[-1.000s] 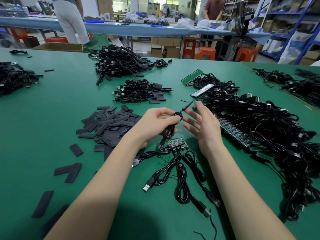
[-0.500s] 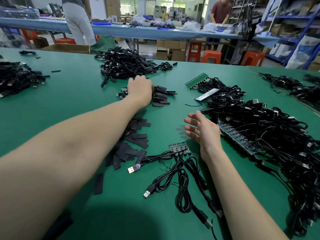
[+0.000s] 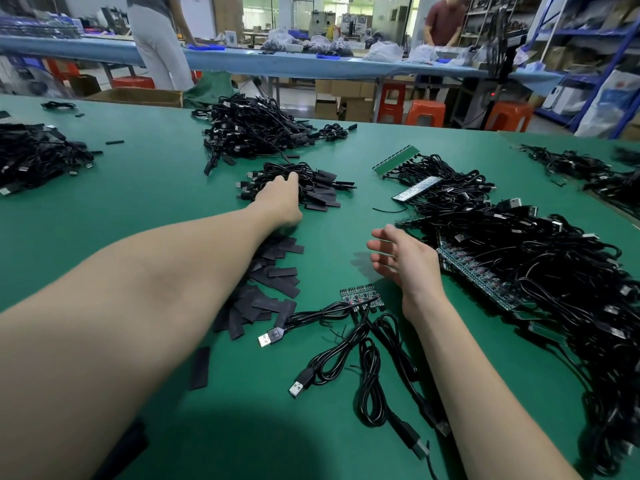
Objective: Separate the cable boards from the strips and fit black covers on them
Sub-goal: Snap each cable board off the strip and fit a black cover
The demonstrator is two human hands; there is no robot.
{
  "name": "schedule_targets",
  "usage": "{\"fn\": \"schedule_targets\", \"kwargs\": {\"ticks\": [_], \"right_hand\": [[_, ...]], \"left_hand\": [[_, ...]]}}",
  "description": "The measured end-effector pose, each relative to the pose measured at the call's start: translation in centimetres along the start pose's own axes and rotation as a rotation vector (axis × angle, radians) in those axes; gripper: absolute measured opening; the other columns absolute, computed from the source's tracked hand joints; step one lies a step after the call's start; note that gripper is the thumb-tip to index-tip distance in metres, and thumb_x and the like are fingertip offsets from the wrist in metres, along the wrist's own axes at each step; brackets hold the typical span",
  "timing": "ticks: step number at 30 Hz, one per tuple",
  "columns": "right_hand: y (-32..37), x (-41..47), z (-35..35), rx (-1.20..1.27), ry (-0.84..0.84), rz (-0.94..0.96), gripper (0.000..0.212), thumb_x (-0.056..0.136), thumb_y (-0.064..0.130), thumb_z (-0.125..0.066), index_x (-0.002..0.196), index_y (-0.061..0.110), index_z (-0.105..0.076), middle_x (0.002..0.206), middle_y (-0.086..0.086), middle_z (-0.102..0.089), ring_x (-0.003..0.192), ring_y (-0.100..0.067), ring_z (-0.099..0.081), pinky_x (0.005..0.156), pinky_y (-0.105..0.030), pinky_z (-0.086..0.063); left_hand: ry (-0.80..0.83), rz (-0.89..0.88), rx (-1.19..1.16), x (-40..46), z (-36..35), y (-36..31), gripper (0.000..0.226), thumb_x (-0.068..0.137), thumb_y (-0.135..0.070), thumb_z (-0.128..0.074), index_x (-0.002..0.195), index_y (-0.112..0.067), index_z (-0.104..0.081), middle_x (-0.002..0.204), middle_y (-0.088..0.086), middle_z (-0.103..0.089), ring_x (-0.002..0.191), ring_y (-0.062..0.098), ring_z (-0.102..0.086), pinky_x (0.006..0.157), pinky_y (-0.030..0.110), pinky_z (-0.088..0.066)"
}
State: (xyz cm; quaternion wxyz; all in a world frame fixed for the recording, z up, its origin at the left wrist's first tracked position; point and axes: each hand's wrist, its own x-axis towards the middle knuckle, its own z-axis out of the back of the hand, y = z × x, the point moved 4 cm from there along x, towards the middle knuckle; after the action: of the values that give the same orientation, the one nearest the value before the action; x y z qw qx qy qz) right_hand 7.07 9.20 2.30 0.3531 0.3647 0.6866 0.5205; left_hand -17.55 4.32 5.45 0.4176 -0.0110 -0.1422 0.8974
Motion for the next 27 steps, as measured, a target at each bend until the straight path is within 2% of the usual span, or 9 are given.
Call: {"fn": "schedule_targets", "kwargs": {"ticks": [2, 6, 8, 11, 13, 16, 19, 23, 27], "right_hand": [[0.0, -0.1, 0.0, -0.003, 0.010, 0.000, 0.021, 0.098, 0.024, -0.061, 0.088, 0.013, -0.076, 0.077, -0.002, -0.076, 0.060, -0.011, -0.063, 0.059, -0.020, -0.056], [0.1, -0.2, 0.0, -0.022, 0.025, 0.000, 0.019, 0.098, 0.021, -0.061, 0.088, 0.012, -0.076, 0.075, -0.002, -0.075, 0.059, -0.010, -0.062, 0.060, -0.020, -0.056], [0.2, -0.3, -0.1, -0.031, 0.038, 0.004, 0.019, 0.098, 0.020, -0.061, 0.087, 0.012, -0.075, 0.072, -0.001, -0.074, 0.057, -0.009, -0.061, 0.058, -0.019, -0.055], [0.2, -0.5, -0.3, -0.055, 0.059, 0.004, 0.019, 0.097, 0.018, -0.061, 0.086, 0.011, -0.075, 0.069, 0.000, -0.072, 0.055, -0.010, -0.059, 0.055, -0.018, -0.053], [0.3, -0.5, -0.3, -0.075, 0.079, -0.008, 0.019, 0.097, 0.019, -0.061, 0.087, 0.010, -0.075, 0.069, -0.001, -0.072, 0.055, -0.011, -0.059, 0.056, -0.019, -0.054], [0.7, -0.5, 0.2, -0.156, 0.121, -0.033, 0.017, 0.096, 0.021, -0.063, 0.091, 0.011, -0.075, 0.075, -0.002, -0.074, 0.057, -0.015, -0.062, 0.059, -0.024, -0.057], [1.7, -0.1, 1.0, -0.408, 0.114, 0.004, 0.017, 0.094, 0.023, -0.065, 0.088, 0.011, -0.076, 0.078, -0.005, -0.075, 0.056, -0.016, -0.063, 0.057, -0.026, -0.057], [2.4, 0.0, 1.3, -1.019, 0.211, -0.043, 0.018, 0.088, 0.031, -0.072, 0.088, 0.013, -0.071, 0.074, -0.005, -0.076, 0.057, -0.016, -0.071, 0.062, -0.030, -0.061], [2.1, -0.5, 0.5, -1.106, 0.297, -0.161, 0.031, 0.076, 0.032, -0.087, 0.091, 0.010, -0.072, 0.067, 0.000, -0.075, 0.059, -0.013, -0.072, 0.073, -0.033, -0.062]], "left_hand": [[0.003, 0.013, 0.042, -0.4, 0.1, -0.3, 0.033, 0.088, -0.010, -0.058, 0.117, -0.008, -0.043, 0.122, 0.017, -0.047, 0.106, 0.037, -0.052, 0.080, 0.043, -0.045], [-0.033, 0.022, 0.041, -1.2, 0.4, -1.6, 0.031, 0.089, -0.019, -0.060, 0.117, -0.010, -0.050, 0.123, 0.013, -0.047, 0.108, 0.035, -0.054, 0.087, 0.044, -0.044], [-0.042, 0.011, -0.051, -2.1, 0.4, -2.9, 0.027, 0.089, -0.025, -0.061, 0.113, -0.014, -0.053, 0.120, 0.010, -0.052, 0.109, 0.032, -0.055, 0.090, 0.040, -0.047], [-0.076, -0.012, -0.305, -4.1, 0.2, -5.2, 0.013, 0.088, -0.030, -0.063, 0.095, -0.021, -0.058, 0.110, 0.002, -0.064, 0.107, 0.024, -0.059, 0.094, 0.037, -0.050], [-0.119, -0.001, -0.485, -6.1, -0.2, -6.4, 0.011, 0.086, -0.032, -0.067, 0.083, -0.026, -0.059, 0.092, -0.006, -0.066, 0.096, 0.019, -0.062, 0.089, 0.032, -0.051], [-0.156, 0.003, -0.648, -9.1, -1.5, -7.3, 0.017, 0.085, -0.034, -0.069, 0.073, -0.027, -0.059, 0.074, -0.015, -0.060, 0.075, 0.006, -0.058, 0.071, 0.023, -0.044], [-0.123, 0.014, -0.715, -10.9, -2.7, -7.3, 0.017, 0.086, -0.035, -0.070, 0.074, -0.027, -0.062, 0.075, -0.015, -0.061, 0.072, -0.001, -0.056, 0.061, 0.014, -0.038], [-0.091, 0.044, -0.683, -11.6, -2.9, -6.5, 0.014, 0.087, -0.034, -0.070, 0.079, -0.024, -0.064, 0.077, -0.012, -0.062, 0.076, 0.006, -0.057, 0.068, 0.020, -0.039], [-0.088, 0.057, -0.705, -11.8, -2.5, -6.4, 0.016, 0.087, -0.034, -0.070, 0.076, -0.026, -0.062, 0.074, -0.013, -0.062, 0.071, 0.001, -0.056, 0.058, 0.008, -0.034]]}}
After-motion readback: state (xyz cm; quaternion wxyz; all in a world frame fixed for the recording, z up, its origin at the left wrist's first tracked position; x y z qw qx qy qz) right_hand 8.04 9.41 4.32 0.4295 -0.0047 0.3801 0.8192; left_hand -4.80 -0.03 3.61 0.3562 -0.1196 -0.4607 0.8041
